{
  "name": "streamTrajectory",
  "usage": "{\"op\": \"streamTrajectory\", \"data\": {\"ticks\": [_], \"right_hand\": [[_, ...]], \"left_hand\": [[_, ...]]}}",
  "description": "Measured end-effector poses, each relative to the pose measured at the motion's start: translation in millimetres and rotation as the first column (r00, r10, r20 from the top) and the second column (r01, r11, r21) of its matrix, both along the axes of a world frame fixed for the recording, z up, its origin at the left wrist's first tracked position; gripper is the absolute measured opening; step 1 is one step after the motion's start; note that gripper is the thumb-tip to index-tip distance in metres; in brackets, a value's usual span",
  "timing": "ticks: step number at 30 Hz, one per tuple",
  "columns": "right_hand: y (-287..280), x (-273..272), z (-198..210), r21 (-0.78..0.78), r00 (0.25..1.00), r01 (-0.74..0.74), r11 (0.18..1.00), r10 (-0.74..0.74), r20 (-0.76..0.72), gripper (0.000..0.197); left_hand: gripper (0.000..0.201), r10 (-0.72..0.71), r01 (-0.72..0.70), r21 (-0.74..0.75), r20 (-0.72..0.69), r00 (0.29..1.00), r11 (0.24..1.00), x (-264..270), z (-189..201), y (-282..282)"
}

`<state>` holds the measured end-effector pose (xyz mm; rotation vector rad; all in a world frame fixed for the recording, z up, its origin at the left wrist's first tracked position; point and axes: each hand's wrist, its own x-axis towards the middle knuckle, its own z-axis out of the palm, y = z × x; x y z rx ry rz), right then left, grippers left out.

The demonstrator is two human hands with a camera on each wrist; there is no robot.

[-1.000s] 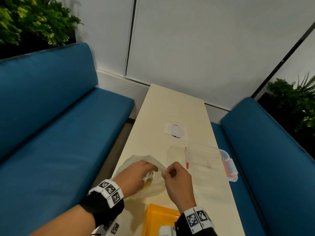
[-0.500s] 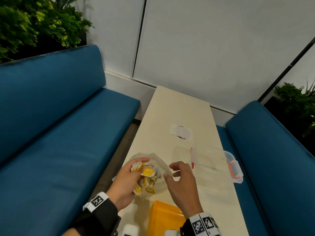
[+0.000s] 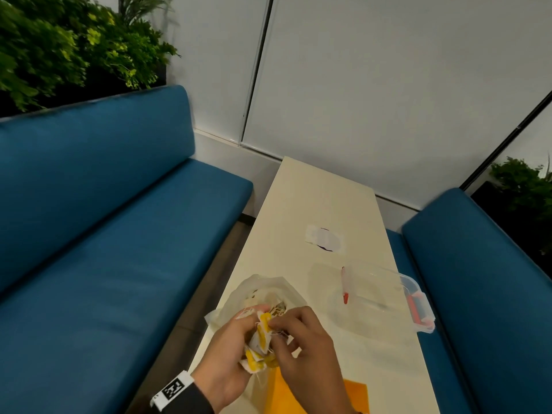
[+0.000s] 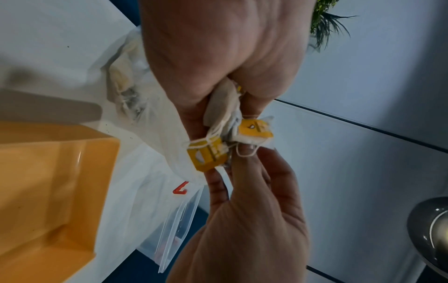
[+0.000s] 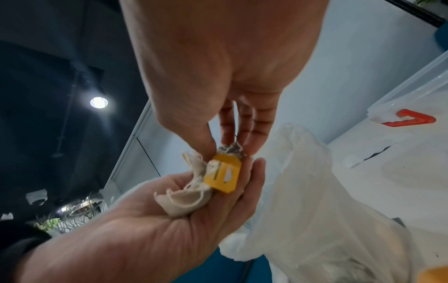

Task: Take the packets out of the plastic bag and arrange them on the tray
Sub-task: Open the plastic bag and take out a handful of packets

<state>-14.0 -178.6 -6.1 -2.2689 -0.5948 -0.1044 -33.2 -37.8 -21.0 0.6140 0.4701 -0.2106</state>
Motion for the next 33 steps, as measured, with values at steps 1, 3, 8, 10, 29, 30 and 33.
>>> {"op": "streamTrajectory", "data": {"ticks": [1,3,8,10,29,30,33], "right_hand": [[2,0,-2,-0.028,1.000,0.021,0.999,-0.021,0.002,0.019],[7,-1,-2,-0.074,0.999,0.042,0.996,-0.043,-0.011,0.018],[12,-3,-3,-0.127,0.996,0.076,0.989,-0.081,-0.038,0.016],[13,-3,-1,-0.105,0.993,0.078,0.991,-0.087,-0.083,0.014],[13,28,38,-0.222,0.925,-0.327,0.919,0.263,-0.273,0.025],[13,29,40,-0.217,0.930,-0.310,0.926,0.249,-0.269,0.023],[12,29,43,-0.165,0.924,-0.280,0.946,0.218,-0.315,0.020]], "left_hand": [[0.026,-0.010,0.010,-0.018,0.000,1.000,1.000,-1,0,0],[0.030,-0.034,0.034,-0.052,0.003,0.999,0.998,-3,-1,1],[0.043,-0.113,0.115,-0.114,0.024,0.993,0.987,-9,-4,11],[0.041,-0.131,0.137,-0.113,0.059,0.990,0.984,-11,-6,17],[0.059,-0.390,0.394,-0.024,0.105,0.915,0.919,-19,-20,44],[0.060,-0.392,0.398,-0.042,0.114,0.913,0.916,-20,-21,45],[0.061,-0.397,0.412,-0.095,0.141,0.907,0.906,-21,-25,44]]}}
